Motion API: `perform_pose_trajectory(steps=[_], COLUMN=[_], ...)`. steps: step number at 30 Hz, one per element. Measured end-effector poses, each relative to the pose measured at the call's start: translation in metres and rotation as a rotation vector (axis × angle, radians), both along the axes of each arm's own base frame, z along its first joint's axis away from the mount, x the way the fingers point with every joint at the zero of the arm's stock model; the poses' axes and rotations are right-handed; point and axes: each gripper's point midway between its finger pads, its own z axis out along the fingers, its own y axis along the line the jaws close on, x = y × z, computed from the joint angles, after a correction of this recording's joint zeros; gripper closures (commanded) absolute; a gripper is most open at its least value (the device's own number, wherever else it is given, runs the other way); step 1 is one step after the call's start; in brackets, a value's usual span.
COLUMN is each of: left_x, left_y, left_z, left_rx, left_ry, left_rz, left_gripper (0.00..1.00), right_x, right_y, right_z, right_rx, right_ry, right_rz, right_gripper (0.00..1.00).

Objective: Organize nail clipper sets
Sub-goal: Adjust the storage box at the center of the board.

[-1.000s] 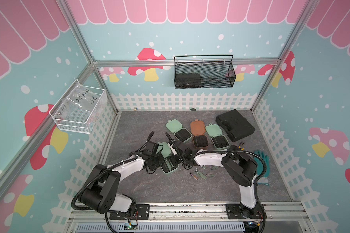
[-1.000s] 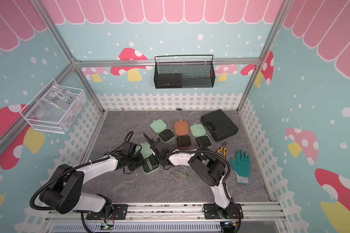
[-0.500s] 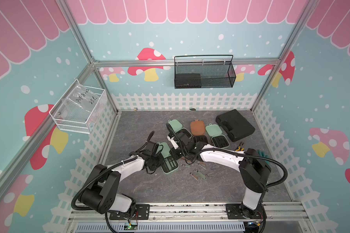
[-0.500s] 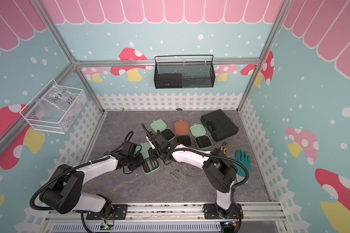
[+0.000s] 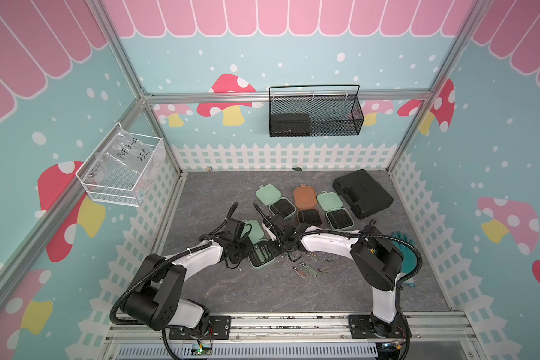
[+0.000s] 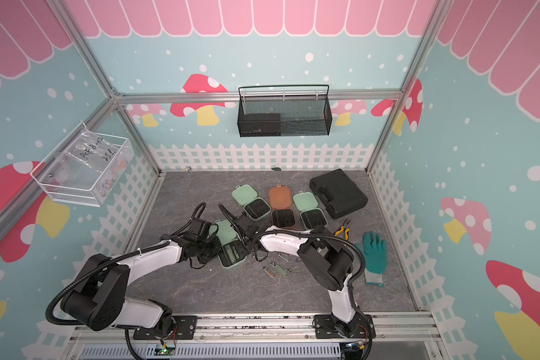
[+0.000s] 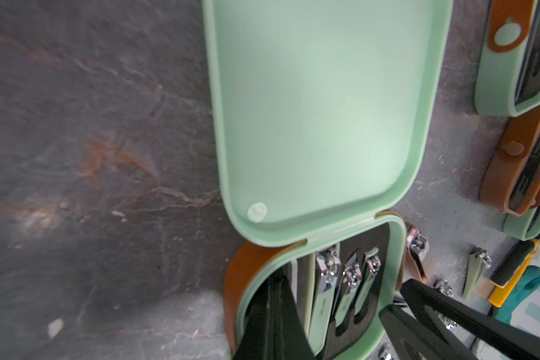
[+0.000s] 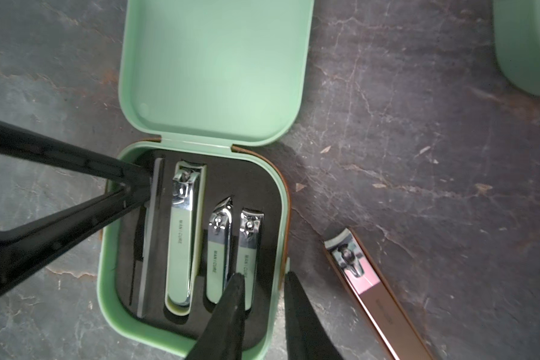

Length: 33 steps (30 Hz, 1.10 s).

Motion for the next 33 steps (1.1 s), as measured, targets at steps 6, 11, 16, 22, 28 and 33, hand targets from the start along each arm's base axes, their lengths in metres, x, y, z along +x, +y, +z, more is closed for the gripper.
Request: perform_pose_trajectory(steps=[6, 11, 16, 22, 28, 33], left_x=[0.000, 0.000, -0.004, -0.003, -0.002, -0.009], left_y=[0.000, 0.000, 0.001, 0.009, 0.036, 0.077], left_z=[0.000, 0.000, 0.005, 0.041, 0.097, 0.108], left_rx=[0.000, 0.000, 0.000, 0.012, 0.069, 0.100], left_ry=[0.000, 0.000, 0.001, -0.092, -0.248, -0.285], left_rz=[0.000, 0.000, -0.001, 0.003, 0.053, 0.161], left_gripper=[1.00, 1.00, 0.89, 0.54, 0.37, 0.32], right_x=[-0.001, -0.001, 0.006, 0.012, 0.013, 0.004], right_y=[-0.006, -0.006, -0.005, 0.000, 0.003, 0.012], right_z=[-0.009, -0.011, -0.010, -0.010, -0.007, -0.002], right_rx=[-0.029, -0.031, -0.034, -0.050, -0.070, -0.049], right_ry=[0.012, 0.014, -0.008, -0.031, -0.046, -0.031], right_rz=[-0.015, -0.025, -0.047, -0.051, 0.011, 0.146], right_gripper=[0.83, 0.89, 0.96, 1.00, 1.00, 1.00])
